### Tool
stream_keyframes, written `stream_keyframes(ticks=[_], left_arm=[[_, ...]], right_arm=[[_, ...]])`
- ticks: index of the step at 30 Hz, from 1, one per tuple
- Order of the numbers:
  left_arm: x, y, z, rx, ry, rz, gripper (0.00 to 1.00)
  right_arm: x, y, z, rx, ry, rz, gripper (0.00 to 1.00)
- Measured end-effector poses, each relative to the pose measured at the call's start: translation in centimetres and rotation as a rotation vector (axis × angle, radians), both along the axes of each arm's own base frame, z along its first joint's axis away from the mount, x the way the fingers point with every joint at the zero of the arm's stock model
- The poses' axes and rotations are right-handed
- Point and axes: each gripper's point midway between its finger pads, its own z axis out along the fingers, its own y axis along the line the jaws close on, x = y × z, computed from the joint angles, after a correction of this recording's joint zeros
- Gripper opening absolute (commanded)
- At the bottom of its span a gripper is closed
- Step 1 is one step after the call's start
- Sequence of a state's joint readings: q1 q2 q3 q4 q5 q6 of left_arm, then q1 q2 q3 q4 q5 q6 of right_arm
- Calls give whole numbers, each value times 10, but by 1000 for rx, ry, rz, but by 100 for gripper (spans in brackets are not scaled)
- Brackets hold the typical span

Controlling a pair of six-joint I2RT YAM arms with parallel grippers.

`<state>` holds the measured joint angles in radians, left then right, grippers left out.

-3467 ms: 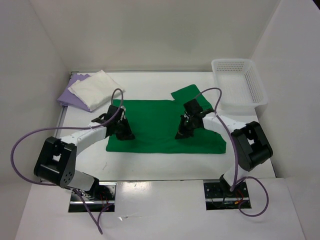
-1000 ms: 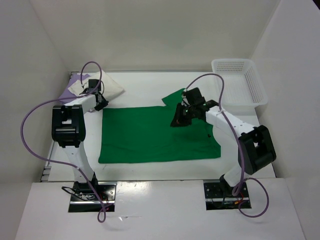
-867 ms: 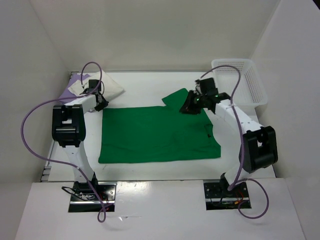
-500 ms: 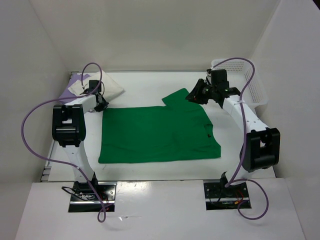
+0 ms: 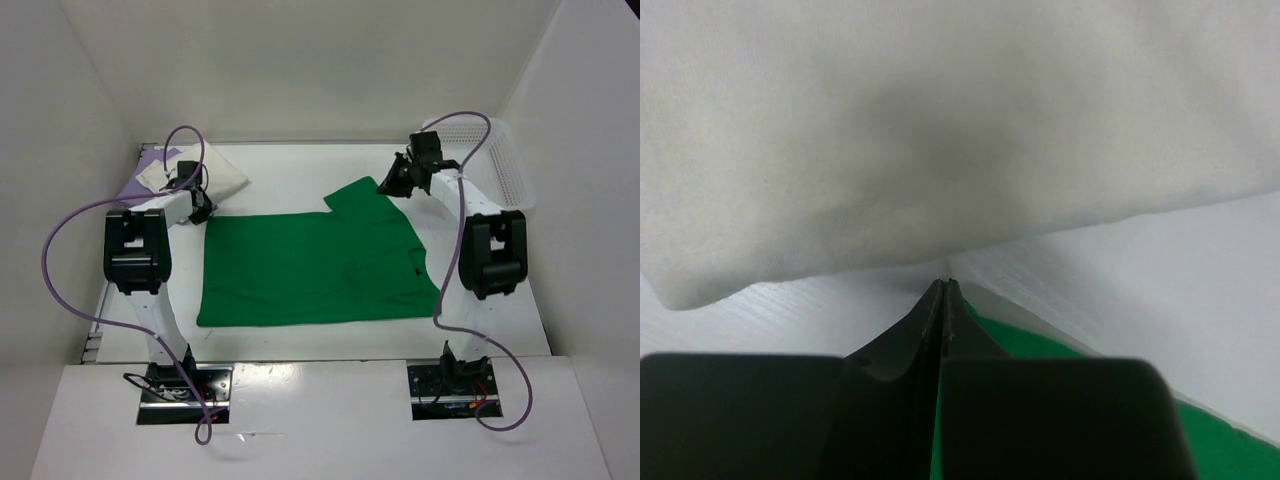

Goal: Fold and stack the t-shirts

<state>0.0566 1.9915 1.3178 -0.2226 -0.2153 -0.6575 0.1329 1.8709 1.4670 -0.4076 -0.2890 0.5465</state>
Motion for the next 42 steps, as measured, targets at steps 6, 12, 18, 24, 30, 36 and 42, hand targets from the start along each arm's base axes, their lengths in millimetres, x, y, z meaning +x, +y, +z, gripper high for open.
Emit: stream_keyframes(ticks=[6,12,18,24,30,36,42], left_arm=[[-1,-3,0,-20,-15,-12,0],[-1,-5,0,-28,-21,-19,0],[-1,-8,0,-39,-21,-29,0],[0,-9,1,-47,-23,-35,0],[0,-10,1,-49,-23,-37,0],[0,-10,1,-50,-23,-37,0],[0,-11,1,-53,-24,-40,0]], right_arm=[[54,-17,-51,-86,38,-64,29],[124,-23,-53,-178,-51,-104,45],[158,-25,-63,-237,-77,-106,47],[152,-12,-94,-265,-16,-67,45],[145,8,-99,-253,-1,-15,40],[142,14,-101,-250,10,-2,31],[138,13,-104,-256,30,-2,1]])
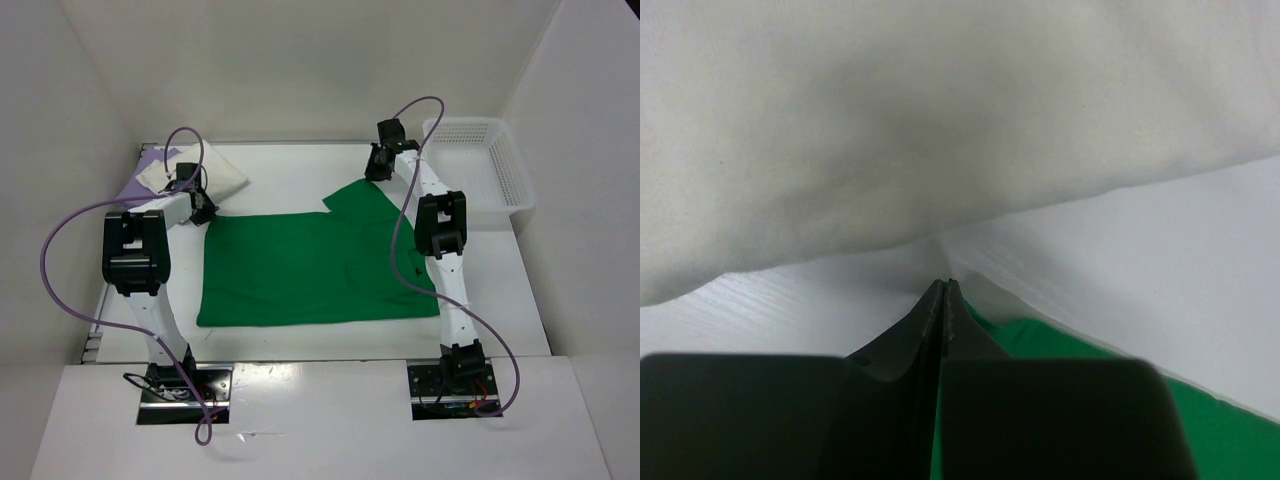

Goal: Fold and stack the t-shirts

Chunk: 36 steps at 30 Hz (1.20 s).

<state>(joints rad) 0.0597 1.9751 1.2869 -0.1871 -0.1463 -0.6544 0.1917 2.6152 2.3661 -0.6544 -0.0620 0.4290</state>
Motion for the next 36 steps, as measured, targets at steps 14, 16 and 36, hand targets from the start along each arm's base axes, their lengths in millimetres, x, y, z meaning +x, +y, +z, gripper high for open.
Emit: stream_keyframes(ticks=[14,16,36], left_arm=[[-30,-16,29,-59,-35,-57,0],[-39,-18,44,-58,-59,-77,0],[-142,-14,55,-176,2,-71,0]], right_arm=[[-87,-18,54,0,66,-7,0],[-112,-23,77,13,53,-14,0],[-312,-83,80,12,246,-102,0]])
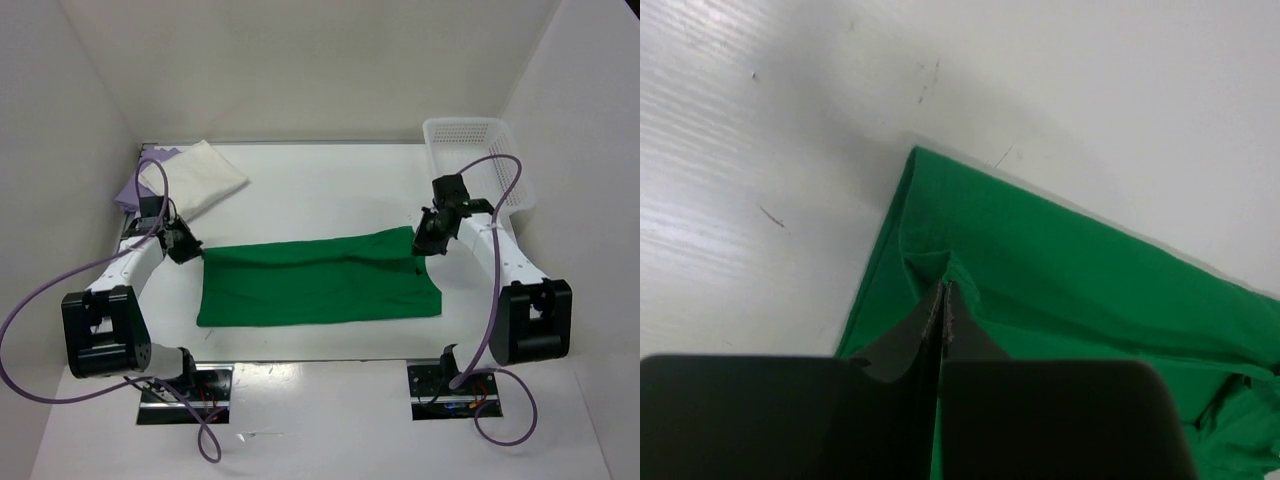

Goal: Fold and stack the t-shirts

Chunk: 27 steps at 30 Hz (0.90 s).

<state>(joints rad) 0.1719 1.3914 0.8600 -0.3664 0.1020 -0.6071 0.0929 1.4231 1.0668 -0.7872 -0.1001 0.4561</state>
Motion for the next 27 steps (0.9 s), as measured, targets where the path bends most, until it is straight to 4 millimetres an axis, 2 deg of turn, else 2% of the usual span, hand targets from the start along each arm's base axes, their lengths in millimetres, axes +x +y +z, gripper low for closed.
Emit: stream_keyframes(ticks=[4,5,10,12,14,15,17,18,21,22,25,27], left_arm=[[-12,1,-10,-45,35,10,1],[-14,1,-11,-55,40,13,1],[-19,0,-16,-76,57,13,7],[-20,0,-16,-82,57,14,14],[-20,1,-15,-86,56,20,27],[-20,3,-14,-90,54,30,39],[-21,7,-9,-98,41,59,43],[-21,8,-4,-99,26,70,43],[-18,10,14,-99,-34,88,42],[-17,9,20,-101,-54,84,41],[-12,1,28,-101,-85,51,41],[-9,-15,31,-104,-98,-1,41]], right_arm=[[-14,0,5,7,16,-2,1],[-19,0,6,7,20,-4,5],[-38,-1,8,9,65,-17,6],[-44,-2,4,10,86,-21,7],[-56,-3,0,8,117,-26,10],[-61,-3,0,9,127,-31,21],[-68,-4,4,10,129,-41,33],[-70,-4,7,11,119,-43,33],[-72,-4,13,13,105,-40,33],[-70,-3,14,16,100,-38,21],[-64,3,15,26,87,-15,1],[-55,17,14,37,66,24,1]])
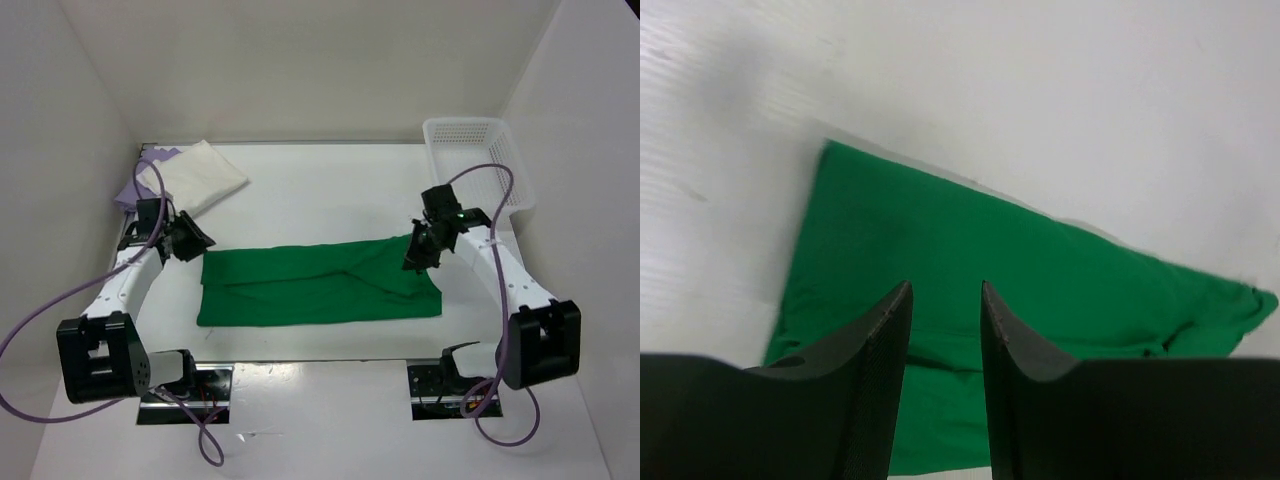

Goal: Fold and stack the t-shirts

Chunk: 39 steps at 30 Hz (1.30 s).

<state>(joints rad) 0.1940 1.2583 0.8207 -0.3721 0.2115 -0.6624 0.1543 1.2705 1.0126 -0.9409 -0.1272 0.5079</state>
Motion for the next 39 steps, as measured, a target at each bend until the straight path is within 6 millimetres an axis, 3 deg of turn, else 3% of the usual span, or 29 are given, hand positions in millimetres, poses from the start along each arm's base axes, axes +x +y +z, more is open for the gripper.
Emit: stream_keyframes(ticks=[3,4,5,6,10,12,16,21,31,37,39], left_arm=[[4,-32,0,-4,-12,-100,39],[5,-43,-2,-11,-11,-132,39],[7,-56,-5,-22,-5,-161,39],[8,-70,-10,-29,2,-197,39],[5,-119,-38,-56,69,-321,39],[5,-132,-51,-69,101,-346,39],[5,-133,-65,-73,139,-340,39],[13,-134,-63,-84,107,-320,39],[7,-133,-72,-89,119,-311,39],[6,-133,-74,-90,120,-311,39],[6,-133,-73,-90,116,-311,39]], right_arm=[[18,31,-10,25,-24,75,5],[26,41,-16,33,-25,97,13],[33,50,-21,38,-28,113,29],[43,60,-27,41,-37,128,33],[75,83,-45,27,-56,160,41],[88,91,-52,18,-69,171,41],[99,99,-65,-14,-80,188,43],[96,105,-75,-65,-79,212,39],[89,107,-91,-150,-60,239,32],[84,98,-95,-214,-44,239,4],[82,97,-96,-225,-37,239,2]])
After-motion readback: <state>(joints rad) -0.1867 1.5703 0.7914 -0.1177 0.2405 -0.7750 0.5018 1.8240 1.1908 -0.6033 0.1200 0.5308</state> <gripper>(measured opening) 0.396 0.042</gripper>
